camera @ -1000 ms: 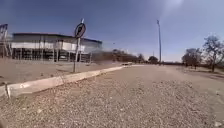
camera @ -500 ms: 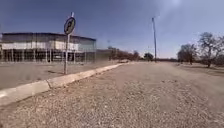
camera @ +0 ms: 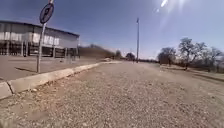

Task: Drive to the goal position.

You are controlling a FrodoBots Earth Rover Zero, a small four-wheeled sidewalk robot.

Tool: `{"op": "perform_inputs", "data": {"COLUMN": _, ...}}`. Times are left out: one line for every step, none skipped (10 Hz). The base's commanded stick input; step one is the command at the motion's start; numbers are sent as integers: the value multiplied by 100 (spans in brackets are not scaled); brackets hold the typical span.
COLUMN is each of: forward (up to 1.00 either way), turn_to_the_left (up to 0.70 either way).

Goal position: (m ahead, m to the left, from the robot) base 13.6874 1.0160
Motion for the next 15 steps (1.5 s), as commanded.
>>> {"op": "perform_inputs", "data": {"forward": 85, "turn_to_the_left": -24}}
{"op": "perform_inputs", "data": {"forward": 85, "turn_to_the_left": -11}}
{"op": "perform_inputs", "data": {"forward": 85, "turn_to_the_left": 0}}
{"op": "perform_inputs", "data": {"forward": 85, "turn_to_the_left": 0}}
{"op": "perform_inputs", "data": {"forward": 85, "turn_to_the_left": 0}}
{"op": "perform_inputs", "data": {"forward": 85, "turn_to_the_left": 0}}
{"op": "perform_inputs", "data": {"forward": 85, "turn_to_the_left": 0}}
{"op": "perform_inputs", "data": {"forward": 89, "turn_to_the_left": 0}}
{"op": "perform_inputs", "data": {"forward": 96, "turn_to_the_left": 0}}
{"op": "perform_inputs", "data": {"forward": 100, "turn_to_the_left": 0}}
{"op": "perform_inputs", "data": {"forward": 100, "turn_to_the_left": 0}}
{"op": "perform_inputs", "data": {"forward": 100, "turn_to_the_left": -27}}
{"op": "perform_inputs", "data": {"forward": 100, "turn_to_the_left": -27}}
{"op": "perform_inputs", "data": {"forward": 100, "turn_to_the_left": -27}}
{"op": "perform_inputs", "data": {"forward": 100, "turn_to_the_left": 0}}
